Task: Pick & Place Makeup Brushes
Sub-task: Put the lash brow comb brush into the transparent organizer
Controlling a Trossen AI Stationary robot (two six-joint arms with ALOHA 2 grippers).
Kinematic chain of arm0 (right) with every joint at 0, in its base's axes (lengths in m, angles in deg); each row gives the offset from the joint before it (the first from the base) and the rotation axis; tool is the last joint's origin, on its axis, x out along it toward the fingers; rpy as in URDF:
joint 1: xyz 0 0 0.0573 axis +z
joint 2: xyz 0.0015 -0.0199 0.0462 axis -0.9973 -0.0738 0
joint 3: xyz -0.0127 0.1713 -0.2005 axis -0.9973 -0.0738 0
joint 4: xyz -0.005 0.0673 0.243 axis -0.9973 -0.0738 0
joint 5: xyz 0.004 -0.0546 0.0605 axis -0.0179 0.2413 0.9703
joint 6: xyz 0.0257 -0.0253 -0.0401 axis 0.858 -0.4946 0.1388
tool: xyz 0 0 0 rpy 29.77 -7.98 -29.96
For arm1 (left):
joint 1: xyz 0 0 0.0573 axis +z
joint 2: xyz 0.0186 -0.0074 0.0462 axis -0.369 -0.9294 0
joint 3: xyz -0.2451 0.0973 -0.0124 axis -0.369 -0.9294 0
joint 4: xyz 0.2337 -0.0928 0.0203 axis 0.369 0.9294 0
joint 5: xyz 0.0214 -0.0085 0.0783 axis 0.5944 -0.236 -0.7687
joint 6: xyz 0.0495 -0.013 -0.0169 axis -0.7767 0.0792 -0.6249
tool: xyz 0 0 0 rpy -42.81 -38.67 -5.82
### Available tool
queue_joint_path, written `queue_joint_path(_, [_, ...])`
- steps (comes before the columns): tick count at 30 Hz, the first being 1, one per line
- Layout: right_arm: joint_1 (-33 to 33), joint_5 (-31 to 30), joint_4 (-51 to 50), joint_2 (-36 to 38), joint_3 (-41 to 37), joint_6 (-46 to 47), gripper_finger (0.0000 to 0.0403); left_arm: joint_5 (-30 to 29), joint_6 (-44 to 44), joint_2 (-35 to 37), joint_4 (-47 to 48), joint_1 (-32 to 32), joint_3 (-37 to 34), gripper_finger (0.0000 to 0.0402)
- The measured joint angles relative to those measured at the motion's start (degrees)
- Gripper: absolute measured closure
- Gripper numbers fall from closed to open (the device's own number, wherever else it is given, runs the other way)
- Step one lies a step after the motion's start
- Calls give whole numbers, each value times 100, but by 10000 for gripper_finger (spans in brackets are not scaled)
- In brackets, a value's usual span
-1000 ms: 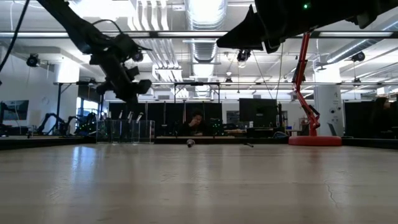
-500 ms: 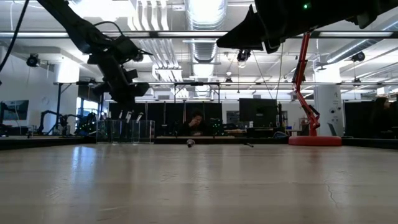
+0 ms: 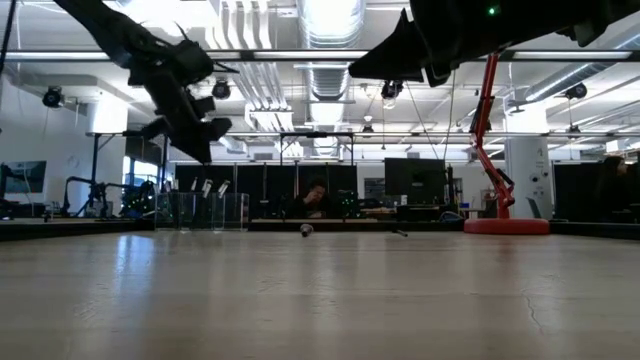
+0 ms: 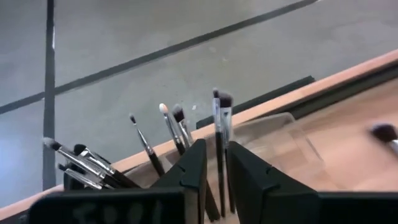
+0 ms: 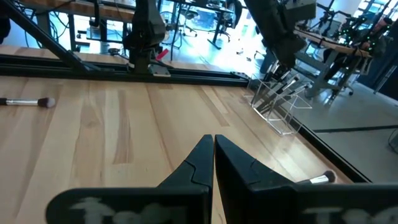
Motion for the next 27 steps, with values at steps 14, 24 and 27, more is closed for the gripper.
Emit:
queue_joint_path(14, [11,-115,-1018,515,-236,522,394,18,230,1787,-1833,-2222,-1872,399])
queue_joint_path(24, [-418,-468,-1018,862,-1241,2232,394,24,415,1645,-5381,-4203,-3770,399])
queue_joint_path(27, [-736,-468,-1025,828,-1329,2675,394,18,419,1636,-5597,-4362,-3914,399])
